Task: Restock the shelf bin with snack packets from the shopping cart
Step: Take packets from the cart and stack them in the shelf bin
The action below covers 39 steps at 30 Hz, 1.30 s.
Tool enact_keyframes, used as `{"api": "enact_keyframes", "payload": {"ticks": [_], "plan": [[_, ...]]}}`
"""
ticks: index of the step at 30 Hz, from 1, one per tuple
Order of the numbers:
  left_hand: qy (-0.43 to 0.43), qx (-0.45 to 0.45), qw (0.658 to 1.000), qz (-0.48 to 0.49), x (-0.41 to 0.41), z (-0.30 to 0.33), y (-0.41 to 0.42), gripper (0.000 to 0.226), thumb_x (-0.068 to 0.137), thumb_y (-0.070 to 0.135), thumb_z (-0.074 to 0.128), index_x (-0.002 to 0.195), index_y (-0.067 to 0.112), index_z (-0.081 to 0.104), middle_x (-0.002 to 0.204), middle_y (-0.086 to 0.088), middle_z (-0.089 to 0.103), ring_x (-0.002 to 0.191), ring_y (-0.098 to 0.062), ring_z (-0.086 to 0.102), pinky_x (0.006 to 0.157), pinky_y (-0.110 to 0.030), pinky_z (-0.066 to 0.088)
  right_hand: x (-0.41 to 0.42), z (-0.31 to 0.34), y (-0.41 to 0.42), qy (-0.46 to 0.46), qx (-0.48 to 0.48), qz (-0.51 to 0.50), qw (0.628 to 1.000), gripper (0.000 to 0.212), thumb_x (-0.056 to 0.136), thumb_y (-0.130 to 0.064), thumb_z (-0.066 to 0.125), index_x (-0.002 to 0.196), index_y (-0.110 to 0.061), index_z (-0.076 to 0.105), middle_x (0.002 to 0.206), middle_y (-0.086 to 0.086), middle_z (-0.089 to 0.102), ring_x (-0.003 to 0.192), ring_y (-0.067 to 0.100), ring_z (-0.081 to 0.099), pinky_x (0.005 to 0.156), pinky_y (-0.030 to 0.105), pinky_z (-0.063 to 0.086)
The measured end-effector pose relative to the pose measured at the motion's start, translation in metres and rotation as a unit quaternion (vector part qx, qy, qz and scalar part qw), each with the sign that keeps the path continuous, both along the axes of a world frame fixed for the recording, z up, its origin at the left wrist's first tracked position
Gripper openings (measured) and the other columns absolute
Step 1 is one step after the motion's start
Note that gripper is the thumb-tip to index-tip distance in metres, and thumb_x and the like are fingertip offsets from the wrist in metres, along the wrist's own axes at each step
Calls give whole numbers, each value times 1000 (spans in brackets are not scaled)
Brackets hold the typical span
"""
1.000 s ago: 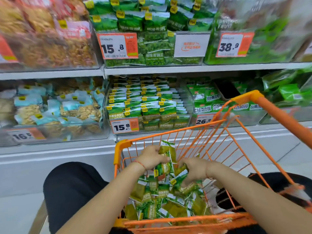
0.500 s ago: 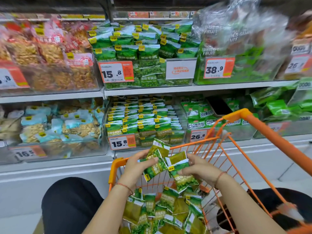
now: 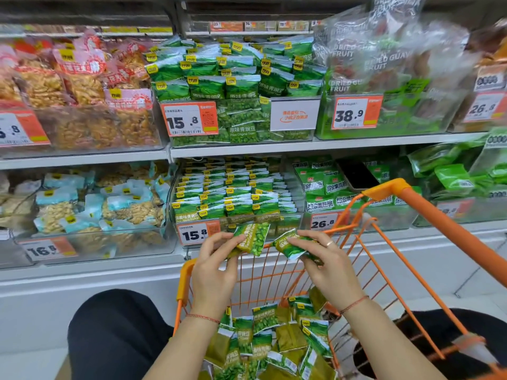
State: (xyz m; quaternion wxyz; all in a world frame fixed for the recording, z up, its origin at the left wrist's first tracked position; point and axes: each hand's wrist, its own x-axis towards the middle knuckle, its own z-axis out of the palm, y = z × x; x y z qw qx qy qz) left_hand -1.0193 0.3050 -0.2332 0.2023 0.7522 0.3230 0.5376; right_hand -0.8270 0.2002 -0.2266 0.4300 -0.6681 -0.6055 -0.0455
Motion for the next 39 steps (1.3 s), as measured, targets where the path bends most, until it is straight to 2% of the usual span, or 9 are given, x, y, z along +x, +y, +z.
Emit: {"api": "enact_keyframes", "payload": {"ticks": [7,9,16,22,26,29,32,36,39], "plan": [[14,28,999,-9,0,-5,2,50,72,-19,68,102,21,73,107,3,56,102,3,50,87,-5,41,-3,-1,0,-50,29,-6,998,49,76,2,61,117,-26,67,124,0,59,111,21,56,88,42,53],[12,27,1000,-8,0,-5,2,51,72,-20,68,101,22,73,106,4,56,104,8,49,86,-5,41,-4,-2,0,-48,21,-3,999,47,78,0,61,117,-26,66,123,-1,60,110,24,58,88,46,53],[10,25,1000,-12,0,-3,-1,52,72,-18,69,102,24,71,107,6,60,109,15,47,90,-3,37,-8,-2,-1,-44,22,8,999,53,74,5,73,117,-23,61,117,-6,63,107,18,61,87,44,54],[33,18,997,-62,3,-3,-7,66,72,-12,71,121,30,57,111,16,62,109,7,54,94,-13,44,-17,-3,0,-107,2,21,994,101,66,7,76,146,-29,25,115,-9,65,82,19,62,79,32,48],[19,21,998,-63,4,-4,-9,68,70,-11,74,117,31,50,109,19,61,106,1,57,92,-19,46,-22,-4,0,-120,11,9,993,118,65,8,76,151,-33,6,114,-6,65,72,24,61,69,34,49],[55,124,990,-28,4,-5,-7,50,69,-3,73,111,23,66,104,12,64,100,-7,56,92,-15,42,-22,-4,0,-90,30,-11,995,113,66,10,75,150,-31,11,114,-8,64,76,22,62,72,35,51],[78,169,982,12,3,-6,-4,39,71,6,71,108,18,72,96,3,69,94,-12,54,86,-17,43,-21,-4,1,-73,33,-28,996,107,67,8,76,148,-28,16,113,-6,66,86,14,57,73,36,53],[127,205,970,-20,6,-7,-9,44,76,10,66,120,16,63,96,0,69,102,-14,55,93,-22,44,-20,-7,2,-138,3,-14,990,110,65,7,77,150,-27,16,99,0,66,75,17,55,65,35,52],[117,162,978,-67,6,-2,-18,40,82,21,56,121,19,50,103,2,68,108,-9,56,101,-15,37,-18,-10,4,-176,-12,-14,984,103,70,5,74,149,-34,20,98,3,63,71,26,57,63,35,50]]}}
